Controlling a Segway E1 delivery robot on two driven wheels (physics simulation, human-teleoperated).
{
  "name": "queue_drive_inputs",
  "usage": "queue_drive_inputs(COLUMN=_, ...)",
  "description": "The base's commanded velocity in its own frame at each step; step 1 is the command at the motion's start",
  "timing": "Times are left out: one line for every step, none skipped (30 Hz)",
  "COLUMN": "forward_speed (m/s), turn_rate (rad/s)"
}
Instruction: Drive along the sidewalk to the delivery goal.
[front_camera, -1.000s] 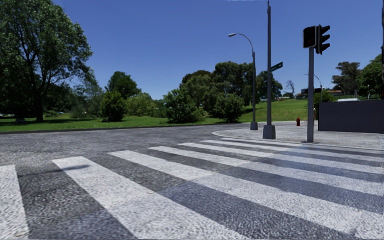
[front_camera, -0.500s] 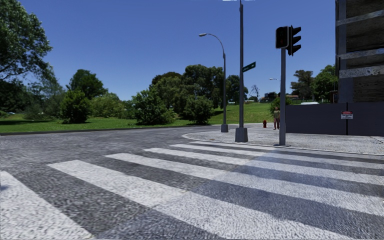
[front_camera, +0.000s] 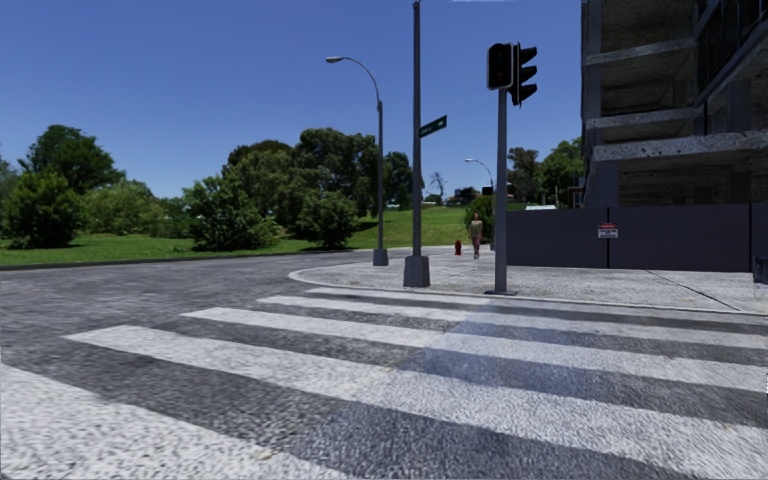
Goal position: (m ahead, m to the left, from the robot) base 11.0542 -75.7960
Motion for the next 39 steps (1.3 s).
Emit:
queue_drive_inputs(forward_speed=1.31, turn_rate=-0.47)
queue_drive_inputs(forward_speed=1.31, turn_rate=-0.47)
queue_drive_inputs(forward_speed=1.31, turn_rate=-0.47)
queue_drive_inputs(forward_speed=1.31, turn_rate=-0.47)
queue_drive_inputs(forward_speed=1.31, turn_rate=-0.47)
queue_drive_inputs(forward_speed=1.31, turn_rate=-0.47)
queue_drive_inputs(forward_speed=1.31, turn_rate=-0.48)
queue_drive_inputs(forward_speed=1.31, turn_rate=-0.48)
queue_drive_inputs(forward_speed=1.31, turn_rate=-0.48)
queue_drive_inputs(forward_speed=1.31, turn_rate=-0.48)
queue_drive_inputs(forward_speed=1.31, turn_rate=-0.49)
queue_drive_inputs(forward_speed=1.31, turn_rate=-0.49)
queue_drive_inputs(forward_speed=1.32, turn_rate=-0.50)
queue_drive_inputs(forward_speed=1.32, turn_rate=-0.50)
queue_drive_inputs(forward_speed=1.32, turn_rate=-0.50)
queue_drive_inputs(forward_speed=1.33, turn_rate=-0.50)
queue_drive_inputs(forward_speed=1.34, turn_rate=-0.50)
queue_drive_inputs(forward_speed=1.34, turn_rate=-0.50)
queue_drive_inputs(forward_speed=1.36, turn_rate=-0.50)
queue_drive_inputs(forward_speed=1.36, turn_rate=-0.50)
queue_drive_inputs(forward_speed=1.37, turn_rate=-0.50)
queue_drive_inputs(forward_speed=1.37, turn_rate=-0.50)
queue_drive_inputs(forward_speed=1.38, turn_rate=-0.50)
queue_drive_inputs(forward_speed=1.38, turn_rate=-0.50)
queue_drive_inputs(forward_speed=1.39, turn_rate=-0.50)
queue_drive_inputs(forward_speed=1.39, turn_rate=-0.50)
queue_drive_inputs(forward_speed=1.39, turn_rate=-0.50)
queue_drive_inputs(forward_speed=1.39, turn_rate=-0.50)
queue_drive_inputs(forward_speed=1.39, turn_rate=-0.50)
queue_drive_inputs(forward_speed=1.39, turn_rate=-0.50)
queue_drive_inputs(forward_speed=1.39, turn_rate=-0.50)
queue_drive_inputs(forward_speed=1.39, turn_rate=-0.50)
queue_drive_inputs(forward_speed=1.39, turn_rate=-0.50)
queue_drive_inputs(forward_speed=1.39, turn_rate=-0.50)
queue_drive_inputs(forward_speed=1.39, turn_rate=-0.50)
queue_drive_inputs(forward_speed=1.39, turn_rate=-0.50)
queue_drive_inputs(forward_speed=1.39, turn_rate=-0.50)
queue_drive_inputs(forward_speed=1.39, turn_rate=-0.50)
queue_drive_inputs(forward_speed=1.39, turn_rate=-0.50)
